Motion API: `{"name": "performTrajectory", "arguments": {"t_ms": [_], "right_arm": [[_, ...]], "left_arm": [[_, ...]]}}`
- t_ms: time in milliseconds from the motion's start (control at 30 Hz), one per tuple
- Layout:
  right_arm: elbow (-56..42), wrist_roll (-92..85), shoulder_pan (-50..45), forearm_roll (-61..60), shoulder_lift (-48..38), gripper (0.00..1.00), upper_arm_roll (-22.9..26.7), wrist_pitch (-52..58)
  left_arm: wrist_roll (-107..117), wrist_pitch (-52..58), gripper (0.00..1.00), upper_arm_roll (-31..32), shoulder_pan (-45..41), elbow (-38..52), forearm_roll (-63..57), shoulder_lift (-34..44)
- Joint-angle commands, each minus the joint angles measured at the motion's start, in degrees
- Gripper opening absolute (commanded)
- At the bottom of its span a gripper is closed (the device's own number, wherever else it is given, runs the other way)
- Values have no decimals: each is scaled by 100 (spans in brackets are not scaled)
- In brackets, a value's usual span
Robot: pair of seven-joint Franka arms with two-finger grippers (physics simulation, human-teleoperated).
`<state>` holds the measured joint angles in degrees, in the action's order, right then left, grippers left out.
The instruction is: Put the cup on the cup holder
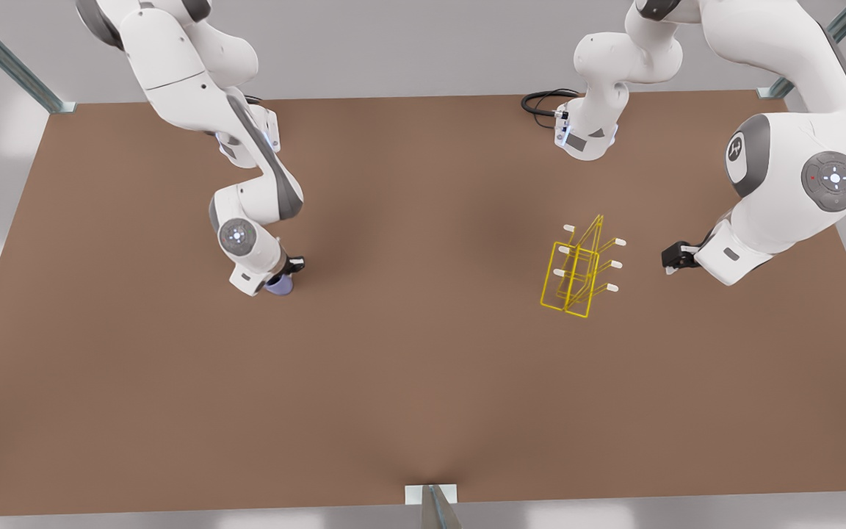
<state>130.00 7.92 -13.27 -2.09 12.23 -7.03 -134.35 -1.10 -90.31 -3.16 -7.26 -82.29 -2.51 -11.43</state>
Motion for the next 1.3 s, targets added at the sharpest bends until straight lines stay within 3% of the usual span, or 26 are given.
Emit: {"name": "performTrajectory", "arguments": {"t_ms": [0, 100, 200, 367, 467, 600, 833, 967, 1133, 1167, 1233, 1267], "right_arm": [[-106, 43, -35, -10, -63, 21, -18, -47], [-590, 70, -61, -942, 86, 21, -246, -12], [-1204, 78, -61, -1091, 481, 21, -387, 137], [-3086, 35, -896, -3208, 1677, 21, -475, 296], [-3165, -1757, -1160, -5661, 2020, 21, -431, 243], [-3296, -3709, -1318, -7375, 2599, 21, -405, 216], [-3877, -4887, -1415, -8650, 3321, 21, -194, 761], [-4184, -4984, -1406, -8703, 3584, 21, 131, 1086], [-4395, -5046, -1450, -8720, 3857, 21, 166, 1069], [-4466, -4993, -1459, -8720, 3883, 38, 166, 1078], [-4457, -4967, -1459, -8729, 3883, 83, 166, 1078], [-4457, -4975, -1459, -8729, 3892, 96, 166, 1078]], "left_arm": [[4, 13, 100, -1, -4, 11, -4, 9], [22, 22, 100, 26, -21, 3, -4, 18], [22, 66, 100, 35, -21, 3, -4, 18], [31, 110, 100, 35, -30, 3, -4, 18], [31, 119, 100, 35, -21, 3, -4, 27], [31, 119, 100, 35, -30, 3, -4, 27], [66, 119, 100, 43, -30, 3, -12, 18], [66, 119, 100, 52, -39, 3, -12, 9], [74, 119, 100, 52, -39, 3, -12, 9], [74, 119, 100, 52, -39, 3, -12, 9], [110, 119, 100, 52, -39, 3, -12, 0], [110, 119, 100, 52, -39, 3, -12, 9]]}}
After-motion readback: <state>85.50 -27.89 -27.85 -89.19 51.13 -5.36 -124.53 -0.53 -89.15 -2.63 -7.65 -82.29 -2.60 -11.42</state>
